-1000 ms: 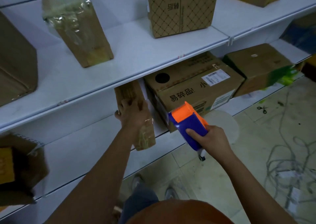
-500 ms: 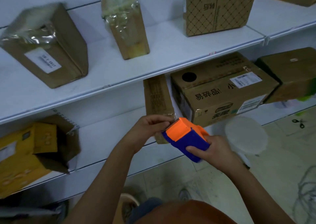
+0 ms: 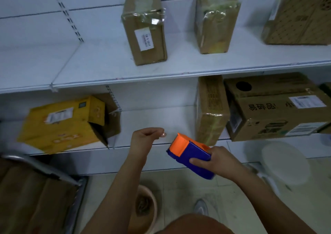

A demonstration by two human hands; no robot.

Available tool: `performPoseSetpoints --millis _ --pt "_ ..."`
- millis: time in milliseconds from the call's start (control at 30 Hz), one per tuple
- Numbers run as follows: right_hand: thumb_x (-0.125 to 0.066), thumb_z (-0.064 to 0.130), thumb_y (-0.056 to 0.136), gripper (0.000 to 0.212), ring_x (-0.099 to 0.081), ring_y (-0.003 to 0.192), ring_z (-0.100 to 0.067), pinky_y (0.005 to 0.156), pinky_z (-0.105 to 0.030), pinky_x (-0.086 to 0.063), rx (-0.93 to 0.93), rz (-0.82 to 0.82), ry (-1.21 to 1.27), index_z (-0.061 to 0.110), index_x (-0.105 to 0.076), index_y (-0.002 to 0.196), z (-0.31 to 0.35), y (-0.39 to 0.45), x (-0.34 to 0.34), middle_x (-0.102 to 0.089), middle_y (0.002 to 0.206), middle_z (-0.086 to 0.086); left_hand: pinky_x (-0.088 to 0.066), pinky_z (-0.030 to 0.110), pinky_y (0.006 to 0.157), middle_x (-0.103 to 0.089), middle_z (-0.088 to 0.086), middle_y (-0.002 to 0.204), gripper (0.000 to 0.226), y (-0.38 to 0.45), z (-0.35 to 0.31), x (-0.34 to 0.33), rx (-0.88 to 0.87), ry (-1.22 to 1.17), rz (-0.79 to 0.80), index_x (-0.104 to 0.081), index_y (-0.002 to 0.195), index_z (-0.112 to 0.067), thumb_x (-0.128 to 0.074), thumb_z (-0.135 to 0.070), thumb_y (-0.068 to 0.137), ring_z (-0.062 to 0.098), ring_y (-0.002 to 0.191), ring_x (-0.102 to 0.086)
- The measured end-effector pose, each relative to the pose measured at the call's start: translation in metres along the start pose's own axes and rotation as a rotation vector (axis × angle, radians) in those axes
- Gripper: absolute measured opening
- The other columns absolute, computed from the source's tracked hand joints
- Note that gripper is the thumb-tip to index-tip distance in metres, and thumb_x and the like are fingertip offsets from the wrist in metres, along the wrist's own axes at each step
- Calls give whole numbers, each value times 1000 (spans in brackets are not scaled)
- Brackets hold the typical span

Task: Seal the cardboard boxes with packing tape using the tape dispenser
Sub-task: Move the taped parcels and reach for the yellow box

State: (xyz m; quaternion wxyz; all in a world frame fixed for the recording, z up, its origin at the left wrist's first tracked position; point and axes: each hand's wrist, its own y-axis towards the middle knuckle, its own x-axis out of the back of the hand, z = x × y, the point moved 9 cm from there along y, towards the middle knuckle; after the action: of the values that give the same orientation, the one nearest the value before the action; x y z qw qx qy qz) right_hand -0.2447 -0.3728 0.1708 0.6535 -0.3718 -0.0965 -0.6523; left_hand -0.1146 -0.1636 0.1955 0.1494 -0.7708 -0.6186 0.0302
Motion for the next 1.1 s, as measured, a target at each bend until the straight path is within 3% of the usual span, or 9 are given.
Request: performPoseSetpoints --millis 67,233,367,500,600,700,800,933,1100 --pt "-68 66 74 44 -68 77 -3 73 -30 -59 -26 34 -43 26 -65 94 5 -5 -15 -71 86 7 -49 6 65 -77 -9 84 5 -5 1 35 -17 57 -57 -78 89 -13 -73 -14 88 -5 76 -68" --pt "-62 71 76 50 -66 68 -10 61 -27 -53 -77 -38 -118 22 -63 82 28 -11 -44 -68 75 4 -49 6 69 -73 -19 82 6 -40 -11 68 -164 152 -120 -78 87 -17 -76 -12 86 -6 78 -68" --pt "-58 72 79 55 -64 66 -14 55 -27 -45 -114 -76 -127 17 -59 77 53 -15 -65 -64 71 1 -49 8 74 -72 -18 91 8 -74 -14 82 -350 373 -225 -79 94 -26 -74 -24 88 -3 87 -65" --pt "-57 71 81 45 -64 70 -9 59 -24 -49 -14 -44 -175 26 -54 80 83 -32 -82 -62 72 9 -54 17 81 -73 -20 89 9 -82 -16 132 -280 215 -322 -77 86 -30 -75 -22 88 0 88 -68" --pt "-56 72 81 44 -64 72 -11 62 -25 -51 -23 -36 -178 28 -52 78 96 -40 -96 -61 72 8 -54 21 82 -74 -18 87 20 -85 -24 152 -293 240 -309 -72 80 -39 -75 -21 87 0 87 -68" --pt "-56 69 83 50 -62 67 -14 56 -26 -44 -58 -56 -135 21 -52 72 102 -43 -107 -60 69 3 -54 21 80 -75 -14 92 9 -98 -26 152 -372 337 -302 -78 90 -32 -75 -24 87 1 88 -67" --pt "-60 65 84 54 -60 61 -17 52 -26 -38 -118 -42 10 13 -54 70 100 -44 -122 -61 66 -3 -47 12 73 -72 -8 92 15 -123 -23 142 -537 602 -333 -79 102 -26 -74 -29 88 2 85 -60" --pt "-56 65 86 56 -60 59 -23 58 -29 -40 -136 -53 223 13 -50 66 107 -45 -135 -60 63 -9 -45 28 71 -75 -6 91 23 -161 -22 115 -795 810 -339 -77 108 -20 -69 -21 86 13 84 -56" --pt "-28 84 81 90 -70 83 -27 83 -40 -55 -203 -33 351 4 -68 93 123 -49 -133 -72 87 -13 -50 37 82 -66 0 129 50 -180 -7 88 -764 1033 -336 -63 131 -14 -60 -15 81 23 105 -55"
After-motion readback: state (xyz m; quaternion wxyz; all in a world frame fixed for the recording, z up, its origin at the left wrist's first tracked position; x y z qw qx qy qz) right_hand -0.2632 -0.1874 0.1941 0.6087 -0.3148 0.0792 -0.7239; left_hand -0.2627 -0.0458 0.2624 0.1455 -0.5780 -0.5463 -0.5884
